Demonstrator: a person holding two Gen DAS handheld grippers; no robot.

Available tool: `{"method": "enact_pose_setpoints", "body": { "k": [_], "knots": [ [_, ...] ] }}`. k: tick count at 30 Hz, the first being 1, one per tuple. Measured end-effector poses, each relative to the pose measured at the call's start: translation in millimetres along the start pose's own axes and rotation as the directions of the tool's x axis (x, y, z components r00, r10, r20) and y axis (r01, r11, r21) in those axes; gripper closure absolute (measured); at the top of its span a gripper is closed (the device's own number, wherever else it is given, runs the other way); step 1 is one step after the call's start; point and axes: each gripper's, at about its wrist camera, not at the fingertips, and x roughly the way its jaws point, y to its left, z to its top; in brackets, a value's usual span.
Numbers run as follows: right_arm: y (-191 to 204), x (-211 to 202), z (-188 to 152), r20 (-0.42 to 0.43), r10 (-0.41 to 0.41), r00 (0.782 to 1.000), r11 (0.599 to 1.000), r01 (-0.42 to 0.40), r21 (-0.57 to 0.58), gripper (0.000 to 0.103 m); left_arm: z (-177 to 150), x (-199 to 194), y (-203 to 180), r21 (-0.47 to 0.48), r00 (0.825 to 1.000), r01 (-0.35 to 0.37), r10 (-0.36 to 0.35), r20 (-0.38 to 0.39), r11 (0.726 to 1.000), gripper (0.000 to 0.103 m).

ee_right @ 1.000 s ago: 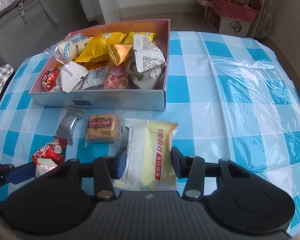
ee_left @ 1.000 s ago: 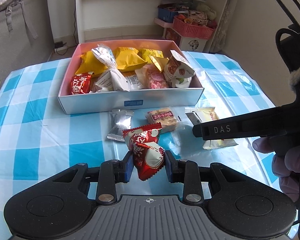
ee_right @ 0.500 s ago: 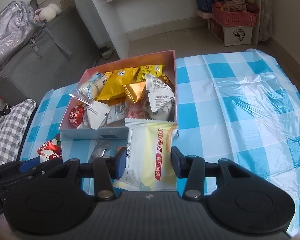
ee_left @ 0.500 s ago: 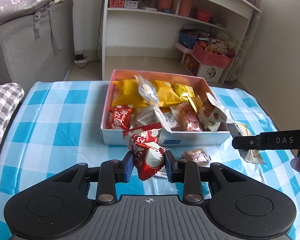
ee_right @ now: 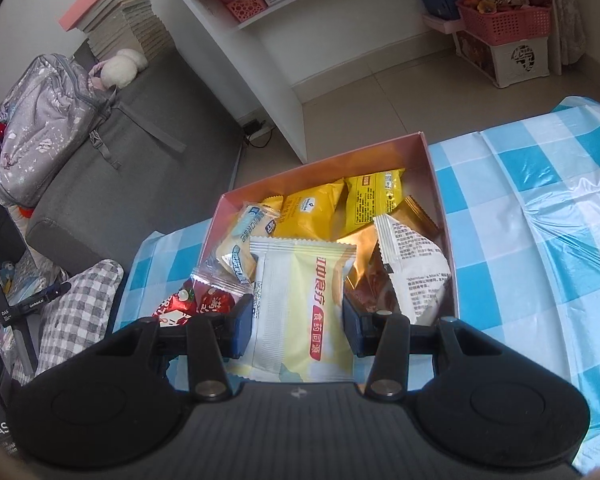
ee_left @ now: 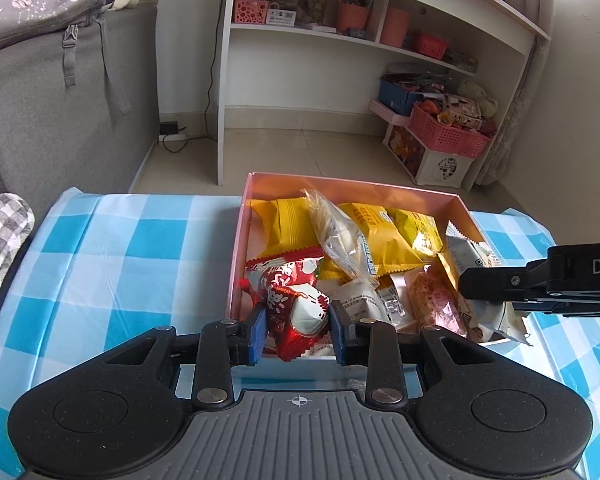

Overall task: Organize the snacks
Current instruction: 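Carry the red candy and white-and-yellow packet into the pink box and open both tools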

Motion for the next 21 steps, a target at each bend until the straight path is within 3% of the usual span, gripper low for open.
{"method": "enact_pose_setpoints", "body": {
  "k": [6, 21],
  "knots": [
    [-0.6, 18.3, -1.0, -0.016, -0.037, 0.999, 0.999, 0.036, -0.026, 0.061, -1.5, 15.0, -0.1, -0.012, 1.000, 0.027, -0.027, 0.006, 1.000, 0.073],
    [4.6, 21.7, 2.0, 0.035, -0.084, 0.996, 0.994, 0.086, -0.062, 0.060, -0.4, 26.1, -2.6, -0.008, 0.999, 0.022, -0.022, 0.027, 1.000, 0.070]
  ]
}}
